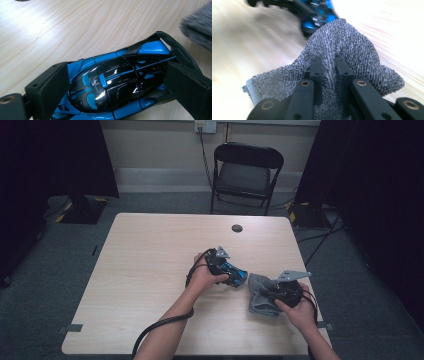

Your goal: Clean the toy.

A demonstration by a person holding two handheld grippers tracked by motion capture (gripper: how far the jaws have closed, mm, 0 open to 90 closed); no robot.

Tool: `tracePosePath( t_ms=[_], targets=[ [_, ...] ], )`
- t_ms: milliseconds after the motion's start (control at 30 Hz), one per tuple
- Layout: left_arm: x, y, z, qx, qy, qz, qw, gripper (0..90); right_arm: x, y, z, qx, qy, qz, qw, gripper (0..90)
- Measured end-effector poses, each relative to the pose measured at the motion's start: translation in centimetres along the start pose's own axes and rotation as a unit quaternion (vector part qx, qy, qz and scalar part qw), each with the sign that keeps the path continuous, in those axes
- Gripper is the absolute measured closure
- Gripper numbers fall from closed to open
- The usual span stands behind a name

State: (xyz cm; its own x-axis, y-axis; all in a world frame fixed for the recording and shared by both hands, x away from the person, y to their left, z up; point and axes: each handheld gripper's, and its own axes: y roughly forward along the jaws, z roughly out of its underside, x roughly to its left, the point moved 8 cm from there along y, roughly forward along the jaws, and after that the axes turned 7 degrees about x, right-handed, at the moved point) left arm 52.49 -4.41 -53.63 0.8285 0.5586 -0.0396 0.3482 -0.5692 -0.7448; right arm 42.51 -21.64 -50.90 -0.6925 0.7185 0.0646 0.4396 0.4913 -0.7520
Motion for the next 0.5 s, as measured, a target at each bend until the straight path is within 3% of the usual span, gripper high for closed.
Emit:
tracePosePath(
  t_ms=[33,167,333,500],
  targets=[
    [0.0,0.0,0.0,0.003,0.002,0.0,1.0,5.9,-0.9,0.4,0.2,0.005,0.009,0.011,0.9999,78.4],
    [0.0,0.0,0.0,0.007,0.002,0.001,1.0,6.0,-2.3,1.4,0.3,0.016,0.021,0.028,0.9993,78.4],
    [0.0,0.0,0.0,0.007,0.002,0.0,1.0,6.0,-3.1,2.4,0.1,0.024,0.032,0.045,0.9982,78.3],
    [-0.1,0.0,0.0,0.001,0.002,0.0,1.0,6.0,-2.9,3.7,-0.6,0.022,0.036,0.037,0.9984,78.2]
  ],
)
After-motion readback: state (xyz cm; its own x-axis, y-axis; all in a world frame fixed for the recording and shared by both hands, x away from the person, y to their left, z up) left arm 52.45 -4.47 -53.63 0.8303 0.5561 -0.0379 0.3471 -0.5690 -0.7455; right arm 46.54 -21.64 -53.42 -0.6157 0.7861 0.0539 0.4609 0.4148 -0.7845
